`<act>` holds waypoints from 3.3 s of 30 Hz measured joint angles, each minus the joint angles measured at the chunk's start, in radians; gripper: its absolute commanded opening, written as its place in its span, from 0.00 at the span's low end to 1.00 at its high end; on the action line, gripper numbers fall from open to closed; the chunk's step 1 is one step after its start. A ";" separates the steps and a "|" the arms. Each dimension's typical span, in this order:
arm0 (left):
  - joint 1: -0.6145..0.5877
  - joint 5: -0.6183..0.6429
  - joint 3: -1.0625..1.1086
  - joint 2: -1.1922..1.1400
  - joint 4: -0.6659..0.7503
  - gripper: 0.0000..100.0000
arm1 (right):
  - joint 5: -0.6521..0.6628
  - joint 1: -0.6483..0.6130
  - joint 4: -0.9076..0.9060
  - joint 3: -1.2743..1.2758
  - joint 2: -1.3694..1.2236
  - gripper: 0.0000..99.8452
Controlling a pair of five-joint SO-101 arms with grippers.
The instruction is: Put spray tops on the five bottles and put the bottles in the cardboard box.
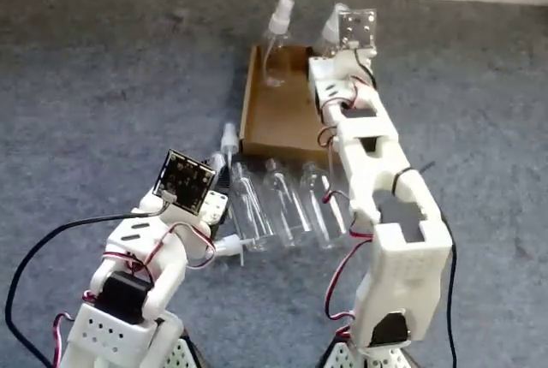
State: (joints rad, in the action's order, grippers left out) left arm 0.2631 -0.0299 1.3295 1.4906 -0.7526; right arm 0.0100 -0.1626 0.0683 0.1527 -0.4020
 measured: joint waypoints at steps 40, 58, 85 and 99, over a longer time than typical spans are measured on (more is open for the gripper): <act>0.000 0.000 0.000 0.000 0.000 0.03 | -0.003 0.003 0.112 -0.026 -0.091 0.00; 0.000 0.000 0.000 0.000 0.000 0.03 | 0.066 0.002 0.114 -0.026 -0.092 0.13; 0.000 0.000 0.000 0.000 0.000 0.03 | 0.074 0.002 0.018 -0.034 -0.087 0.23; 0.000 0.000 0.000 0.000 0.000 0.03 | 0.074 0.002 -0.117 -0.129 -0.054 0.23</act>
State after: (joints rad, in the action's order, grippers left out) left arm 0.2631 -0.0299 1.3295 1.4906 -0.7526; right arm 0.0836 -0.1611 -0.0483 0.0238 -0.4557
